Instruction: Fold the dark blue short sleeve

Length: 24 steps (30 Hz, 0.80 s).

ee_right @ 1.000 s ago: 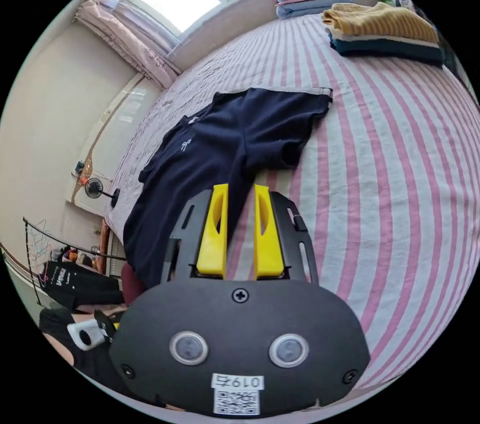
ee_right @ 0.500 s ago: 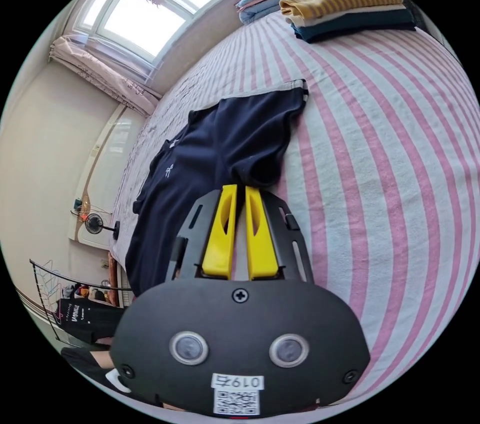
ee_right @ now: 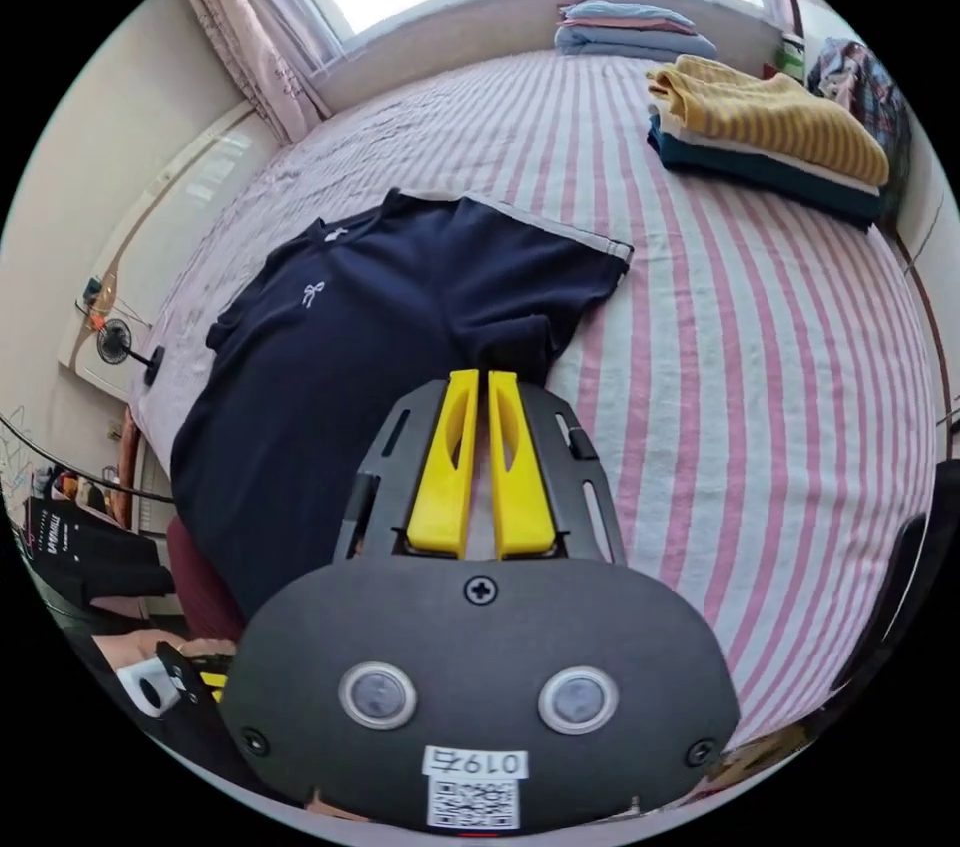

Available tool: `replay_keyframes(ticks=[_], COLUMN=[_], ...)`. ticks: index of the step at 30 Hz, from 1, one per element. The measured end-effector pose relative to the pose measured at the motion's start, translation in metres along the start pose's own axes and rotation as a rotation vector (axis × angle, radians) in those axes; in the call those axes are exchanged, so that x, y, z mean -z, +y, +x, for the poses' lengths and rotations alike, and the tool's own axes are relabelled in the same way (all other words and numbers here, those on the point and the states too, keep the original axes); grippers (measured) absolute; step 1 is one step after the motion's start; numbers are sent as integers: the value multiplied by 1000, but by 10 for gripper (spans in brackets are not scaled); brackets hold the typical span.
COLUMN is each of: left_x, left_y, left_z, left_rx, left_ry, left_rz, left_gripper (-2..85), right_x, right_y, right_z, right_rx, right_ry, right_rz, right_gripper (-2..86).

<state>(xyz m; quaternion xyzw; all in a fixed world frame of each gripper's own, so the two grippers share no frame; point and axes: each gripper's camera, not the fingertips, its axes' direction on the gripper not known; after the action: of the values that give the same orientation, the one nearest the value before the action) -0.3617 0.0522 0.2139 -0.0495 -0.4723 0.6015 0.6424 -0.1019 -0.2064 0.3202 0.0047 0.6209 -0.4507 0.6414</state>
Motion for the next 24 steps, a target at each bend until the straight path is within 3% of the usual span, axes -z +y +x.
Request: replay_keyframes(ticks=[12,18,24], left_x=[3,48,9], left_y=[8,11,-20], left_z=[43,53,96], left_rx=[-137,-94,-249], left_ry=[60,-82,-245], left_rz=[-40,135,-51], left_gripper=[10,17,64], right_x=[-20,-26,-34], right_y=[-1,-4,-6], right_z=[40,45,58], right_rx=[-13,1,-25], right_ry=[-140,-119,-125], right_rz=[6,-3,-13], right_gripper=[-4,-4,-3])
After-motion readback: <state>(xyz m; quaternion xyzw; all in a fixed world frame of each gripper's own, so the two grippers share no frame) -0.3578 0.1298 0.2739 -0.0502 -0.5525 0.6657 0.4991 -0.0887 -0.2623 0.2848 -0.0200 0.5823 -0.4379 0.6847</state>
